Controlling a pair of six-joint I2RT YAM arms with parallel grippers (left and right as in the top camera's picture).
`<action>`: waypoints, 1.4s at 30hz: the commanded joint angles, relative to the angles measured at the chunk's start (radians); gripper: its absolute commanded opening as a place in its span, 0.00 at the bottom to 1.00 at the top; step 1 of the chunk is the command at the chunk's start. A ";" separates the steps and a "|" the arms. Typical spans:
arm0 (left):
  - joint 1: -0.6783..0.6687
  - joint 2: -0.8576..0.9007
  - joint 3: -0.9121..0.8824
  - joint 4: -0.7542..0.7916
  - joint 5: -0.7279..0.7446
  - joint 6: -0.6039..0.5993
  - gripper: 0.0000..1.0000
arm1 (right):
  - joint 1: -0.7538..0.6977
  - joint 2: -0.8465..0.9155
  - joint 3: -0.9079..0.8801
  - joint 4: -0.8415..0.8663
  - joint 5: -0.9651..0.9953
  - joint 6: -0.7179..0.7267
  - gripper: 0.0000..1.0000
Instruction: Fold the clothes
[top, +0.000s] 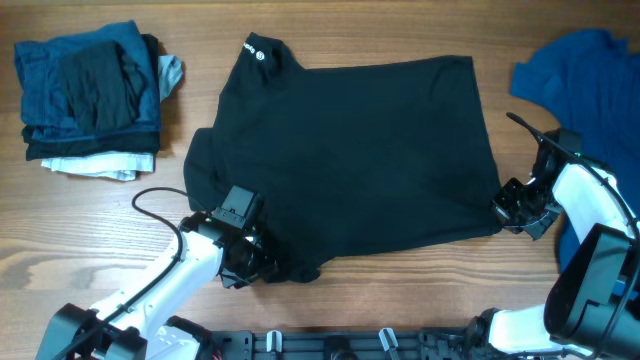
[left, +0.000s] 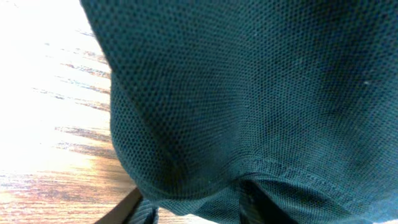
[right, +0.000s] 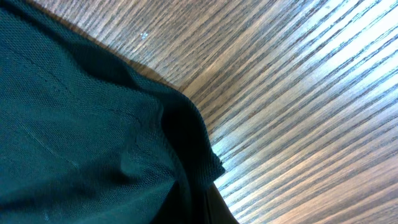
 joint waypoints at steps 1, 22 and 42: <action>0.002 0.013 -0.007 0.005 -0.010 -0.008 0.16 | -0.006 0.011 0.017 0.005 0.024 -0.003 0.04; 0.010 -0.090 0.387 -0.432 -0.326 0.068 0.04 | -0.006 0.005 0.216 -0.219 0.009 -0.002 0.04; 0.257 -0.088 0.494 -0.378 -0.272 0.203 0.04 | 0.050 0.006 0.385 -0.277 -0.029 -0.029 0.04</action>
